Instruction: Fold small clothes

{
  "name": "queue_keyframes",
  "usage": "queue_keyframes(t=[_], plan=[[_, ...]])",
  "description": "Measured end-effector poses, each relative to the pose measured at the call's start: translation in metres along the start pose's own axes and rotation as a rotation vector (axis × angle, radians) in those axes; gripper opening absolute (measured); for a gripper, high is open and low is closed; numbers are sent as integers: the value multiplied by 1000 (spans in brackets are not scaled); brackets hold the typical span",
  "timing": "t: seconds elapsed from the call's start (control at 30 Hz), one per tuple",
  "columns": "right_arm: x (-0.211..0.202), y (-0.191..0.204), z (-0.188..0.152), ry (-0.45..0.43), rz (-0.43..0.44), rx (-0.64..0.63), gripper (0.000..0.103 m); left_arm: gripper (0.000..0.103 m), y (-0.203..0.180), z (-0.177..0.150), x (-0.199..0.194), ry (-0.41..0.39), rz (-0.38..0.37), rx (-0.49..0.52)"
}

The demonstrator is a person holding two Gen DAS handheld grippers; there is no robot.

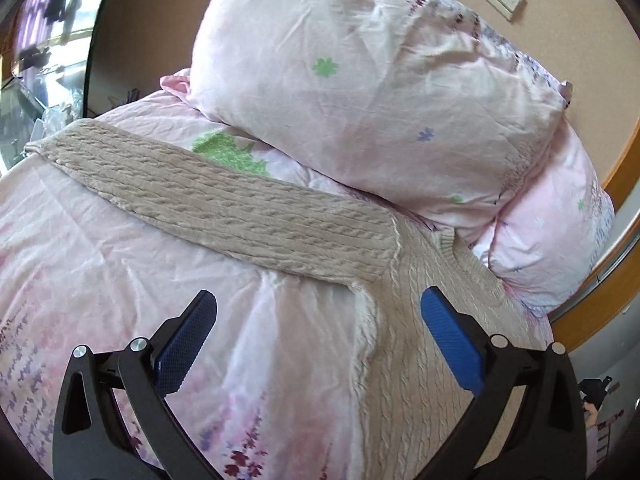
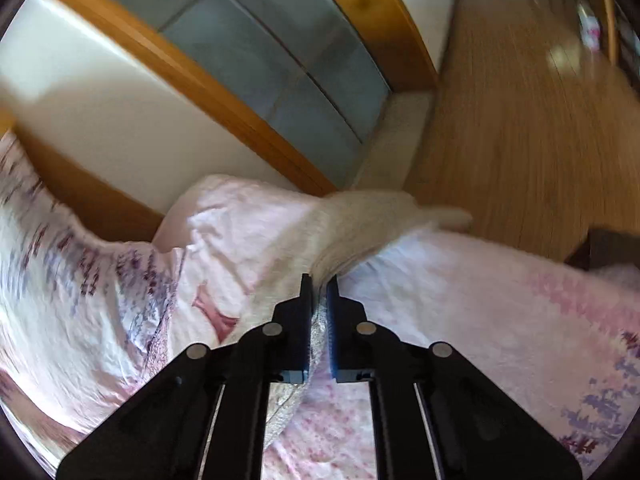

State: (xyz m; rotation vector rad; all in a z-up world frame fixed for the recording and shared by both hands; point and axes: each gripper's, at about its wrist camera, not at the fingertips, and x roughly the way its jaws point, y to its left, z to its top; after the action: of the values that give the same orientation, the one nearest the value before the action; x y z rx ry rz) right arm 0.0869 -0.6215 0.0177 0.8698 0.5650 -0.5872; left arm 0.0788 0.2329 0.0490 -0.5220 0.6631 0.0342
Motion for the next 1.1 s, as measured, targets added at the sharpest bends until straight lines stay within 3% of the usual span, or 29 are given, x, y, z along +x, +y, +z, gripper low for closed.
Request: queue_keyframes(t=[0.07,0.13,0.2,0.27,0.33,0.4,0.43,0.53,0.6,0.73,0.9,1.03,1.1], plan=[[-31,61,-19,-74,110,-199,6,102,10,7,-5,-35,9,-7],[-60,129,-53,-79,284,-364,6,102,20,13,-9,-74,6,-29],[-85,198,-108,-48,458,-557,6,102,29,17,-10,-96,-3,-63],[-94,256,-181,69,606,-753,10,102,36,17,-11,-114,-12,-114],[-84,298,-262,281,695,-936,24,102,44,19,-11,-123,-3,-145],[-76,315,-322,437,714,-1058,30,102,54,22,-13,-132,24,-161],[-76,315,-334,450,719,-1073,31,102,62,24,-14,-138,31,-174],[-77,297,-319,406,727,-995,49,96,94,32,-17,-139,62,-248],[-78,278,-293,364,692,-918,60,79,119,40,-14,-121,61,-318],[-72,236,-241,301,589,-817,61,75,166,51,-9,-115,71,-510],[-69,200,-212,276,506,-738,64,71,207,56,-3,-134,84,-701],[-73,191,-207,255,498,-719,69,66,216,70,8,-142,100,-734],[-75,189,-208,259,511,-718,69,56,224,78,13,-153,108,-758]])
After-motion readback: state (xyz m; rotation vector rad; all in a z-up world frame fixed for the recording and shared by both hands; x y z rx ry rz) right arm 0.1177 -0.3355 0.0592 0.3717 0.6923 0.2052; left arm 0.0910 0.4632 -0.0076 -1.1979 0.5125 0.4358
